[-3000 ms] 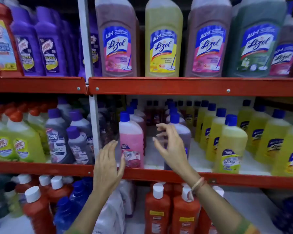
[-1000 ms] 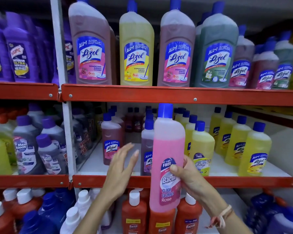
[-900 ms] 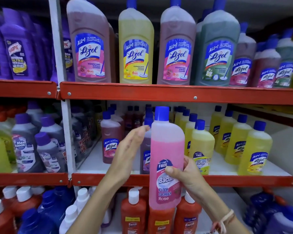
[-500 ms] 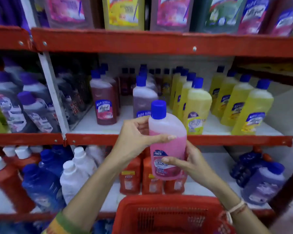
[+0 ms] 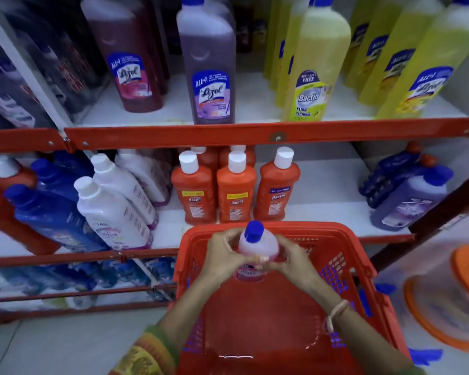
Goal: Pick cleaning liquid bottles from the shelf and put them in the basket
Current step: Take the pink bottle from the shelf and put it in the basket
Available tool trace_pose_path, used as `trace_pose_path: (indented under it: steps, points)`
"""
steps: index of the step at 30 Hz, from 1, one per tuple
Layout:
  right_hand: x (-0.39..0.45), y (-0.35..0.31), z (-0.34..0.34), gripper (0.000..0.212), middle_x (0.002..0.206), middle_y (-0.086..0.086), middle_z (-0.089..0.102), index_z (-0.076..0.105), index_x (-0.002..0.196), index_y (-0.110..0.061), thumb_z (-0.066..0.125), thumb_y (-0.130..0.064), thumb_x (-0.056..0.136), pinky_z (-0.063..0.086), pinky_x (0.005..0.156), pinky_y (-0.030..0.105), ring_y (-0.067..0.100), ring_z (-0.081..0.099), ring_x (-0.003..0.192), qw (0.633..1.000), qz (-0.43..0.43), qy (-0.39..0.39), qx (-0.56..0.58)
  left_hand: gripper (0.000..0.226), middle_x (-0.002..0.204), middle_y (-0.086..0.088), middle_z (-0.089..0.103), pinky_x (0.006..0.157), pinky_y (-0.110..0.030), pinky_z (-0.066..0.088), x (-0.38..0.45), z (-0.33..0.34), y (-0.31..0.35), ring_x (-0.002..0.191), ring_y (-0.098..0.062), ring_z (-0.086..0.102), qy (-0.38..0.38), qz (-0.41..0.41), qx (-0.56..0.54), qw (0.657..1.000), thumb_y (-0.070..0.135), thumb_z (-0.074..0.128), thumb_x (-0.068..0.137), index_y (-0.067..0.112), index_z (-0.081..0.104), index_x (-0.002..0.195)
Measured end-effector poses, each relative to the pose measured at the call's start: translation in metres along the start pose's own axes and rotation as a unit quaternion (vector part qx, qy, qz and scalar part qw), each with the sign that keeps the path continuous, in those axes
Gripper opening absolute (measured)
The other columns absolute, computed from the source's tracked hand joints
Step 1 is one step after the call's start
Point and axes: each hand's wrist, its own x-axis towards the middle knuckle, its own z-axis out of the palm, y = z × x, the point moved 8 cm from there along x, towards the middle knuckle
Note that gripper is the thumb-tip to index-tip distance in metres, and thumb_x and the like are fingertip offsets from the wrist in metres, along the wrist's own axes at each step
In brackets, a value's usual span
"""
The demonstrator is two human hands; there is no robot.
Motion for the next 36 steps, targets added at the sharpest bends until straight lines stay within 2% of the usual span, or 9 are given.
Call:
trace_pose_path:
  steps: [6,10,13,16,20,24,26,31,36]
  points:
    - [0.003,0.069,0.047,0.096,0.109,0.01,0.073,0.062,0.116,-0.011,0.066,-0.066,0.038,0.053,0.086,0.042,0.025,0.068,0.099,0.991,0.087,-0.052,-0.086,0.072,0.092,-0.007,0.075,0.075,-0.029,0.056,-0.009,0.008,-0.102,0.08,-0.011,0.065,0.021,-0.109,0.033,0.993,0.036,0.088,0.027,0.016,0.071,0.095]
    - [0.0,0.089,0.073,0.071,0.114,0.013,0.071,0.059,0.119,-0.016,0.067,-0.046,0.056,0.05,0.085,0.04,0.034,0.065,0.105,0.974,0.138,-0.08,-0.158,0.07,0.087,-0.009,0.07,0.063,-0.007,0.048,-0.021,0.008,-0.147,0.078,-0.014,0.06,0.036,-0.164,0.069,0.983,0.01,0.09,0.031,0.001,0.069,0.098]
    - [-0.004,0.101,0.088,0.055,0.121,0.014,0.068,0.054,0.124,-0.017,0.072,-0.023,0.073,0.047,0.091,0.037,0.035,0.061,0.113,0.96,0.17,-0.099,-0.197,0.067,0.09,-0.01,0.067,0.06,-0.005,0.046,-0.032,0.008,-0.17,0.083,-0.017,0.057,0.059,-0.194,0.054,0.978,-0.008,0.089,0.035,-0.003,0.067,0.098]
    - [-0.004,0.107,0.096,0.051,0.122,0.015,0.067,0.052,0.126,-0.017,0.069,-0.023,0.077,0.046,0.09,0.038,0.038,0.059,0.114,0.954,0.175,-0.109,-0.219,0.064,0.09,-0.011,0.066,0.059,-0.006,0.046,-0.037,0.008,-0.186,0.084,-0.018,0.055,0.072,-0.213,0.036,0.974,-0.017,0.085,0.039,-0.003,0.065,0.098]
    - [0.0,0.102,0.098,0.045,0.121,0.016,0.067,0.053,0.124,-0.015,0.066,-0.021,0.081,0.047,0.086,0.038,0.037,0.059,0.114,0.944,0.17,-0.114,-0.259,0.063,0.093,-0.01,0.065,0.061,-0.005,0.046,-0.036,0.005,-0.19,0.086,-0.018,0.054,0.062,-0.209,0.033,0.975,-0.018,0.083,0.044,0.002,0.063,0.1]
    - [-0.002,0.094,0.096,0.048,0.116,0.013,0.07,0.057,0.12,-0.018,0.072,-0.027,0.075,0.05,0.086,0.038,0.035,0.062,0.111,0.941,0.15,-0.125,-0.276,0.084,0.089,-0.004,0.068,0.069,-0.009,0.047,-0.039,0.005,-0.19,0.083,-0.013,0.058,0.034,-0.208,0.069,0.975,0.028,0.085,0.026,0.002,0.066,0.103]
    - [-0.001,0.088,0.093,0.05,0.114,0.01,0.072,0.06,0.117,-0.022,0.076,-0.027,0.07,0.052,0.088,0.037,0.032,0.064,0.109,0.941,0.134,-0.135,-0.281,0.08,0.09,-0.002,0.069,0.075,-0.017,0.049,-0.039,0.004,-0.186,0.083,-0.013,0.06,0.015,-0.197,0.093,0.976,0.033,0.083,0.027,0.008,0.066,0.101]
    - [0.003,0.05,0.077,0.059,0.121,0.001,0.068,0.06,0.12,-0.023,0.081,-0.017,0.065,0.045,0.093,0.026,0.021,0.062,0.112,0.93,0.083,-0.177,-0.311,0.074,0.108,-0.006,0.065,0.09,-0.027,0.048,-0.035,-0.004,-0.162,0.101,-0.019,0.059,-0.08,-0.159,0.156,0.972,0.002,0.09,0.047,0.006,0.059,0.114]
    - [0.021,-0.029,0.039,0.052,0.113,-0.003,0.071,0.064,0.114,-0.022,0.083,-0.014,0.066,0.053,0.092,0.027,0.009,0.065,0.098,0.961,-0.007,-0.131,-0.244,0.052,0.112,0.003,0.066,0.086,-0.018,0.049,-0.026,-0.039,-0.085,0.105,-0.012,0.061,-0.031,-0.071,0.147,0.986,0.007,0.08,0.069,0.017,0.06,0.116]
